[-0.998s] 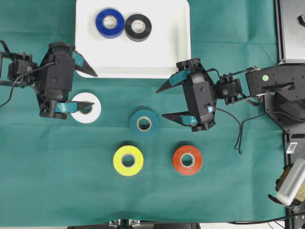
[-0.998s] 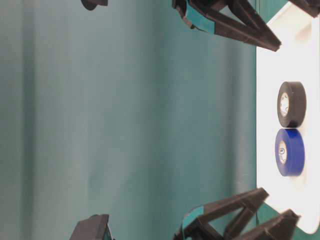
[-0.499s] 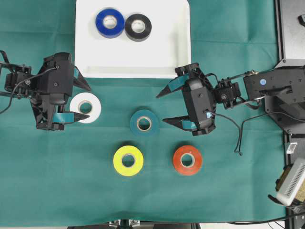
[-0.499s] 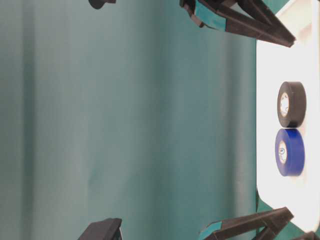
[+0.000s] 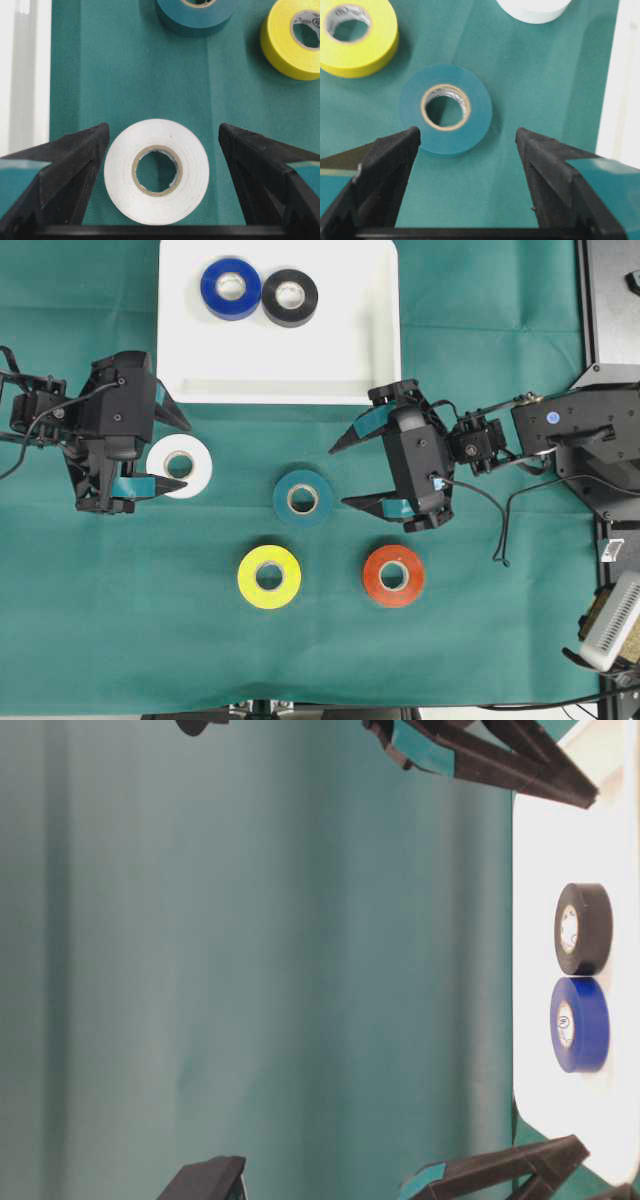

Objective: Put the tape alternately from left to right into the white case.
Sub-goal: 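Lower the right gripper onto the dark teal roll and grasp it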

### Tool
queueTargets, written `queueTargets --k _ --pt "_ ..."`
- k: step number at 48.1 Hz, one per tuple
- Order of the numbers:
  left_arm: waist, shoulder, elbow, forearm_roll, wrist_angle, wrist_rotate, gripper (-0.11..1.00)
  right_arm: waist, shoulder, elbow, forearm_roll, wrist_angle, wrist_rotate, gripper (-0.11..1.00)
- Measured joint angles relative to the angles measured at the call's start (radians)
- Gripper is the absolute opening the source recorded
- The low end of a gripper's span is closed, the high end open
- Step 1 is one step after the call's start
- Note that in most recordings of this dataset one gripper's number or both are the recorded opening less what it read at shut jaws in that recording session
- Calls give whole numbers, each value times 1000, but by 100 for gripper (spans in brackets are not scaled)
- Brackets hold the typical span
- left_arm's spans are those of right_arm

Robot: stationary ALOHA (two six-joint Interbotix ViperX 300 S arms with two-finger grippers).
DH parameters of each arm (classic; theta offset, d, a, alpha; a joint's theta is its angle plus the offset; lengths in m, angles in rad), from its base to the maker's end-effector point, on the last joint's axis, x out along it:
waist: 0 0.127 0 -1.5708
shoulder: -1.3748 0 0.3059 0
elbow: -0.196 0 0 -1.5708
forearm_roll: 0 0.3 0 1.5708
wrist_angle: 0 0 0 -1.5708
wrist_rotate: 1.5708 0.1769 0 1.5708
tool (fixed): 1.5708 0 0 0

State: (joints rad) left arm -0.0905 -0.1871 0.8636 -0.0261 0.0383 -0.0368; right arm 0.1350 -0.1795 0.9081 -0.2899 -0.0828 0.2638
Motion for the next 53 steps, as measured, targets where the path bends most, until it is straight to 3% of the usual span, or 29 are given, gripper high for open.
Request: queueTargets --k 12,32,53 --pt "0 0 0 0 0 2 62 5 66 -34 0 0 54 81" --pt "0 2 0 0 2 0 62 29 169 -118 -2 6 52 81" --pt "0 25 -3 0 0 0 61 -25 261 -175 -3 41 54 81"
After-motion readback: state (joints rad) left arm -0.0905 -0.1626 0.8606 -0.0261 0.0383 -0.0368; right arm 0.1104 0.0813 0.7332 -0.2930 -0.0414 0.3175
